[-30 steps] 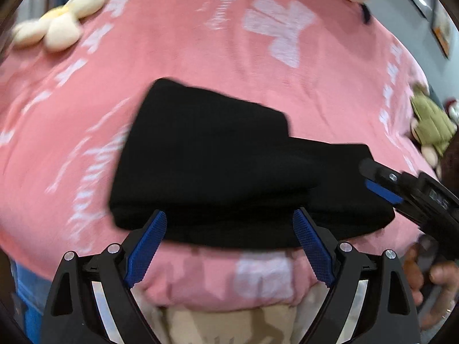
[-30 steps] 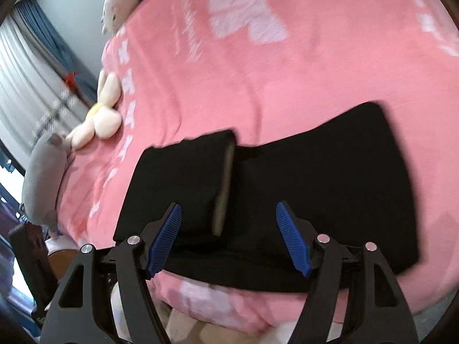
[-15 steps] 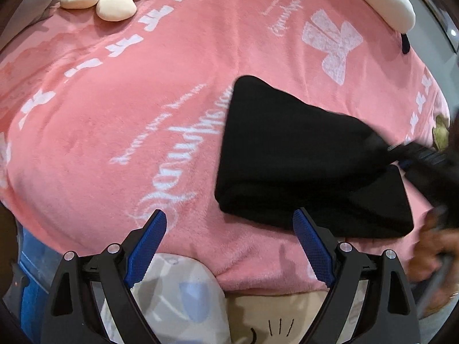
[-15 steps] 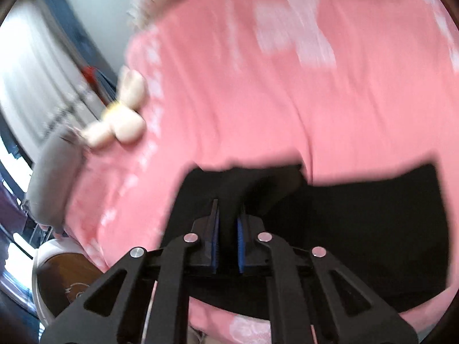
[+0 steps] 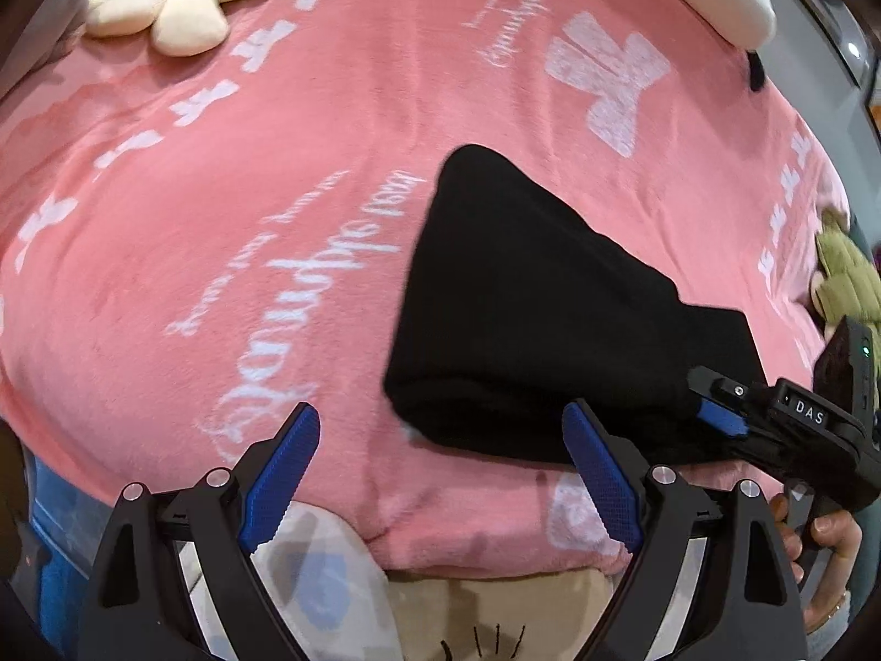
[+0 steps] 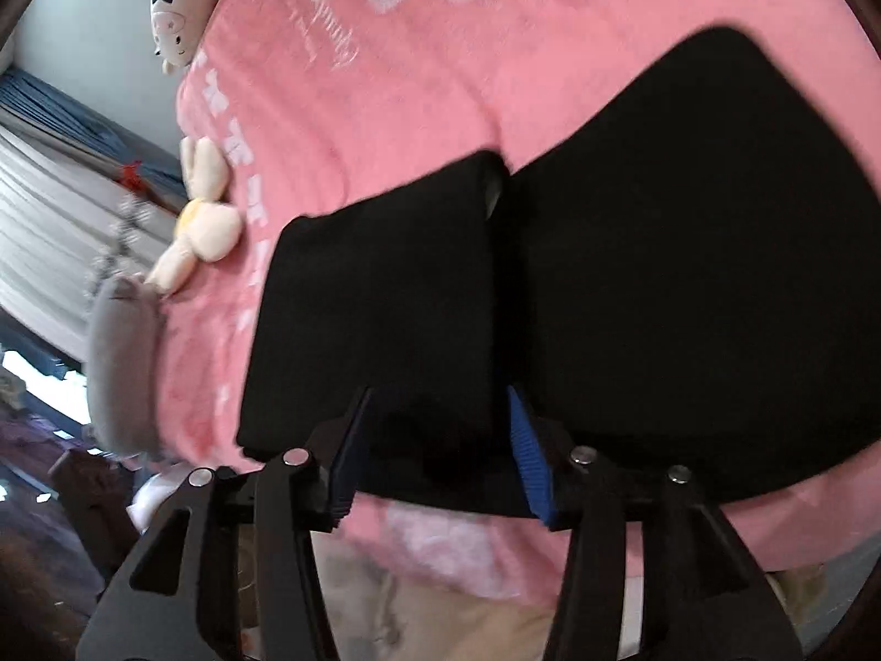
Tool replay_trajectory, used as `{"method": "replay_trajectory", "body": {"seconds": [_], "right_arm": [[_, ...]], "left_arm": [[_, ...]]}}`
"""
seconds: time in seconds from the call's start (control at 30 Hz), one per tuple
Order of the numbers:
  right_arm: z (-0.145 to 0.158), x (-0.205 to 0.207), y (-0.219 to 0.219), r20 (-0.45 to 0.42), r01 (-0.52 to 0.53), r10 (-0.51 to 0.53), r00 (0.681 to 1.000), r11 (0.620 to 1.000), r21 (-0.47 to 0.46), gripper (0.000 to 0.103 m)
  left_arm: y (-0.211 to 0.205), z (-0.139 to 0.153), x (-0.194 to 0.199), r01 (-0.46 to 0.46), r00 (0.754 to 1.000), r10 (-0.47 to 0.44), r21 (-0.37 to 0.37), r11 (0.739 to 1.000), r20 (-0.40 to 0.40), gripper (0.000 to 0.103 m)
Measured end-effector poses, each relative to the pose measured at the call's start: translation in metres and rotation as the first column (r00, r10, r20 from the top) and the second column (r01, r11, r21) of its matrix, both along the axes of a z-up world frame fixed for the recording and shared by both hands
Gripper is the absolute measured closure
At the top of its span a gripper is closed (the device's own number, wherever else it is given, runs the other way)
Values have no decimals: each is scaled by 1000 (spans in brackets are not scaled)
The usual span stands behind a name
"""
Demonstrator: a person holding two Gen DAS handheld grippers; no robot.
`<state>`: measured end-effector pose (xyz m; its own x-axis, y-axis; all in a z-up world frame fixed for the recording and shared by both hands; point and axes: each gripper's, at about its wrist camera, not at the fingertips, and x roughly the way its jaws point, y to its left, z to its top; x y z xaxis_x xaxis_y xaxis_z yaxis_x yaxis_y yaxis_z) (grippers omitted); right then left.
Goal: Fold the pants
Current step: 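Grasp the folded pants with the right gripper and fold toward the left tool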
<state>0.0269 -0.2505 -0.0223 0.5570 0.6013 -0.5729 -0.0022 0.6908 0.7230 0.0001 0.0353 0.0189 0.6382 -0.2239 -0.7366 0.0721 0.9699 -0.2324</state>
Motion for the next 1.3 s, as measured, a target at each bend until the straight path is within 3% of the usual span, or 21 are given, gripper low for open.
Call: {"method": "replay_trajectory", "body": {"seconds": [0.17, 0.3, 0.47, 0.5, 0.53, 0.67, 0.73, 0.77, 0.8, 0.83, 0.87, 0.9, 0.93, 1.0, 1.07, 1.1, 1.13, 1.2, 1.3], "right_arm": [[1, -3, -9, -1, 12, -12, 1000, 998, 57, 51], [10, -25, 0, 37, -54, 54, 998, 998, -15, 51], [-4, -10, 37, 12, -107, 108, 994, 991, -82, 54], [-6, -3, 46, 5, -116, 117, 993, 990, -85, 56], [-5, 0, 52, 7, -115, 116, 993, 988, -100, 73], [43, -7, 63, 133, -63, 99, 986, 965, -256, 80], [87, -23, 57, 251, 10, 89, 964, 931, -366, 80], [91, -25, 53, 263, 25, 88, 961, 917, -397, 80], [88, -23, 48, 250, 47, 83, 965, 879, -474, 80], [64, -12, 42, 178, 45, 73, 981, 813, -581, 78], [39, -2, 37, 85, -1, 67, 994, 789, -614, 78], [20, 4, 29, 13, -35, 53, 998, 803, -595, 76], [16, -2, 16, 31, 1, 18, 999, 857, -516, 75], [29, -18, 0, 65, 50, -25, 998, 907, -418, 72], [39, -29, -12, 101, 91, -58, 993, 929, -360, 62], [42, -31, -19, 106, 98, -69, 992, 949, -298, 48], [43, -31, -26, 107, 101, -77, 991, 966, -240, 41], [39, -22, -36, 98, 83, -72, 993, 991, -108, 38], [25, 5, -23, 32, 72, -70, 997, 997, -37, 35]], "left_arm": [[-9, -3, 7, 45, 998, -46, -26, 999, -30, 16], [-3, -7, 13, 25, 999, -25, -11, 1000, -36, 16], [14, -22, 26, -99, 992, 105, 91, 991, -66, 16], [18, -24, 28, -117, 990, 124, 95, 989, -73, 16], [23, -26, 30, -138, 986, 145, 94, 986, -83, 15], [35, -30, 34, -170, 978, 180, 97, 981, -104, 15], [38, -29, 33, -169, 979, 178, 91, 981, -99, 15], [38, -29, 31, -157, 982, 164, 78, 985, -95, 10], [37, -30, 31, -147, 984, 152, 64, 987, -88, 5], [36, -30, 30, -147, 985, 151, 63, 987, -80, 5], [33, -32, 30, -166, 982, 174, 98, 981, -76, 5], [30, -34, 29, -163, 982, 172, 110, 980, -74, 5], [29, -36, 30, -146, 985, 155, 100, 984, -82, 5], [25, -34, 25, -104, 989, 111, 72, 992, -95, 5], [22, -26, 15, -89, 994, 94, 84, 993, -61, 5], [21, -24, 12, -81, 995, 86, 88, 993, -53, 5], [18, -21, 8, -69, 996, 74, 94, 993, -42, 5], [13, -18, 5, -55, 997, 59, 91, 994, -42, 5], [-1, -12, 5, -5, 999, 10, 82, 997, -51, 5]]}}
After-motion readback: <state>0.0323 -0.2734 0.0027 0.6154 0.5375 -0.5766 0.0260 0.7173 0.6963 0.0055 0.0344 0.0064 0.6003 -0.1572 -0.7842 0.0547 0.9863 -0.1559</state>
